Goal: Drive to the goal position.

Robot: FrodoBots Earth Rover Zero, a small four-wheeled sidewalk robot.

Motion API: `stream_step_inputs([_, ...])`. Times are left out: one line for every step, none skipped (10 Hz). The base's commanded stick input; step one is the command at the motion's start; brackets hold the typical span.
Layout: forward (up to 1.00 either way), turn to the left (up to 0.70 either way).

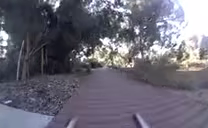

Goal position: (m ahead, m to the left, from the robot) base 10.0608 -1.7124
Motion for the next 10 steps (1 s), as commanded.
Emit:
stream_step_inputs([1.00,0.00])
stream_step_inputs([1.00,0.00])
stream_step_inputs([1.00,0.00])
stream_step_inputs([1.00,0.00])
stream_step_inputs([1.00,0.00])
stream_step_inputs([1.00,0.00])
stream_step_inputs([1.00,0.00])
stream_step_inputs([1.00,0.00])
stream_step_inputs([1.00,0.00])
stream_step_inputs([1.00,0.00])
